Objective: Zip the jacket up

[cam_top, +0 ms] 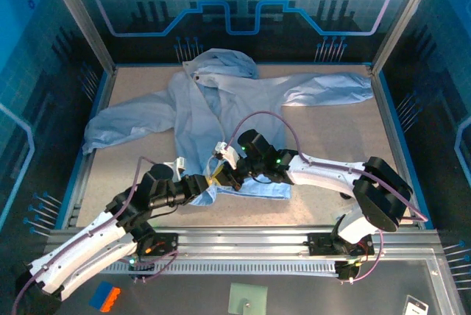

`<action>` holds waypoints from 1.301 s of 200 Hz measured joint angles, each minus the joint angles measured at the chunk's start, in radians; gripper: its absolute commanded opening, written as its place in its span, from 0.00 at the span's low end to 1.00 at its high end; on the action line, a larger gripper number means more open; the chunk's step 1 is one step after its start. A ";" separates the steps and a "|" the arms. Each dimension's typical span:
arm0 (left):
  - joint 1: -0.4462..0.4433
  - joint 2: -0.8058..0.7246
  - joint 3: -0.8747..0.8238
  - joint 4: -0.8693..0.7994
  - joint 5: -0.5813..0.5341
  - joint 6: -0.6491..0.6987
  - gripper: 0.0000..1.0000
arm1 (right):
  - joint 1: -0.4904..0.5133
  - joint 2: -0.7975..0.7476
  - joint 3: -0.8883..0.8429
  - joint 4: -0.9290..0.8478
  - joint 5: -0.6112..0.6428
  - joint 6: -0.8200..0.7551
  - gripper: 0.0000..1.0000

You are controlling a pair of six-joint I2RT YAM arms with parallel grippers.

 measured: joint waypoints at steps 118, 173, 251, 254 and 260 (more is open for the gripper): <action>0.000 -0.014 -0.039 0.087 -0.004 -0.031 0.00 | 0.007 0.006 0.000 -0.003 0.018 0.000 0.00; 0.000 -0.032 -0.042 0.075 -0.006 -0.019 0.00 | 0.012 0.006 0.002 -0.010 0.022 -0.001 0.00; -0.002 -0.022 -0.022 0.041 -0.005 0.061 0.00 | 0.037 0.006 0.063 -0.136 0.054 -0.042 0.00; -0.002 -0.020 -0.022 0.041 -0.005 0.064 0.00 | 0.037 0.007 0.065 -0.141 0.053 -0.043 0.00; -0.003 -0.018 -0.022 0.041 -0.003 0.068 0.00 | 0.037 0.008 0.069 -0.151 0.052 -0.046 0.00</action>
